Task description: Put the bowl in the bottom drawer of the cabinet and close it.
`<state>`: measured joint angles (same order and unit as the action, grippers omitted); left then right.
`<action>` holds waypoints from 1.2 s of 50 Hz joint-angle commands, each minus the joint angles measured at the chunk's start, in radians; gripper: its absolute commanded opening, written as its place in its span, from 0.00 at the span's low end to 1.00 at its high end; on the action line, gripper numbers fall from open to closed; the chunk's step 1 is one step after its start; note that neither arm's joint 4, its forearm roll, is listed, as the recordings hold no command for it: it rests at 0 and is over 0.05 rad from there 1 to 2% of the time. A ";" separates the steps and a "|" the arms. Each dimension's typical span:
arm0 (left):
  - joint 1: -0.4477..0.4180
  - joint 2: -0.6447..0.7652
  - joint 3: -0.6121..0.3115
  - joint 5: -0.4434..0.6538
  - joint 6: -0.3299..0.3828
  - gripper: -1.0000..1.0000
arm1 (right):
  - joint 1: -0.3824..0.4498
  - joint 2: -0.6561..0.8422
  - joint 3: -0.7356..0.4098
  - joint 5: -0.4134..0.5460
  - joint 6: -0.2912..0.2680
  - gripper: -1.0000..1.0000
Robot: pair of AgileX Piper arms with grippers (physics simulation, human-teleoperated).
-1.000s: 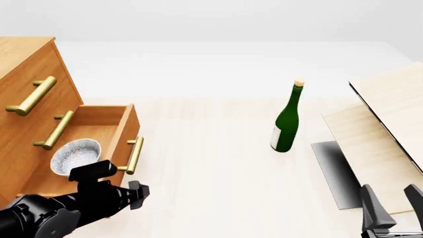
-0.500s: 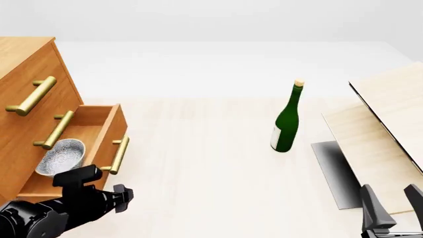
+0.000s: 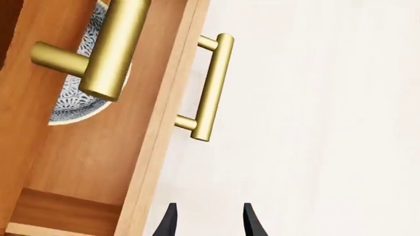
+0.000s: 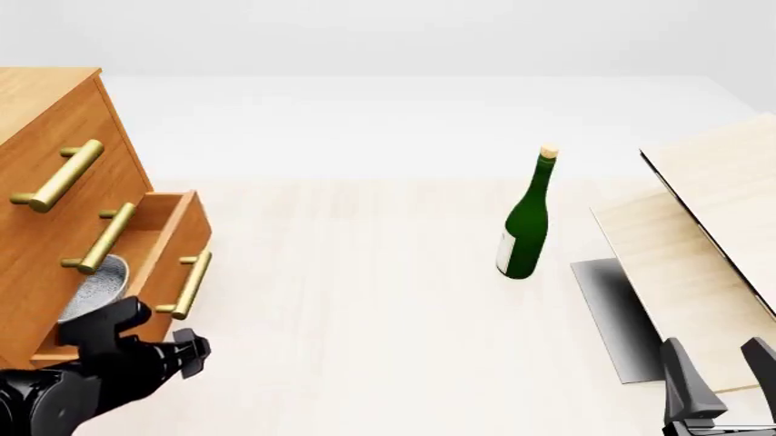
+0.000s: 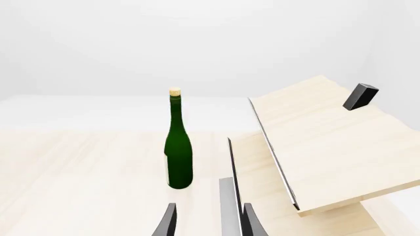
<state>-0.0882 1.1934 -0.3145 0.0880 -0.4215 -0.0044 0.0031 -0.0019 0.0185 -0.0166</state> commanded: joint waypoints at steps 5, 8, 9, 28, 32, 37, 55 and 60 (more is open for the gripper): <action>0.130 0.024 0.002 -0.018 0.057 1.00 | 0.000 0.000 0.000 0.000 0.000 1.00; 0.144 0.033 0.004 -0.026 0.059 1.00 | 0.000 0.000 0.000 0.000 0.000 1.00; 0.147 0.034 0.004 -0.028 0.063 1.00 | 0.000 0.000 0.000 0.000 0.000 1.00; 0.300 0.009 -0.025 -0.023 0.209 1.00 | 0.000 0.000 0.000 0.000 0.000 1.00; 0.318 0.014 -0.018 -0.035 0.223 1.00 | 0.000 0.000 0.000 0.000 0.000 1.00; 0.390 -0.006 -0.033 -0.034 0.290 1.00 | 0.000 0.000 0.000 0.000 0.000 1.00; 0.614 -0.113 -0.040 -0.045 0.454 1.00 | 0.000 0.000 0.000 0.000 0.000 1.00; 0.662 -0.138 -0.045 -0.041 0.472 1.00 | 0.000 0.000 0.000 0.000 0.000 1.00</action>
<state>0.3712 1.1586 -0.2970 0.0579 0.0231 -0.0043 0.0031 -0.0019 0.0185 -0.0167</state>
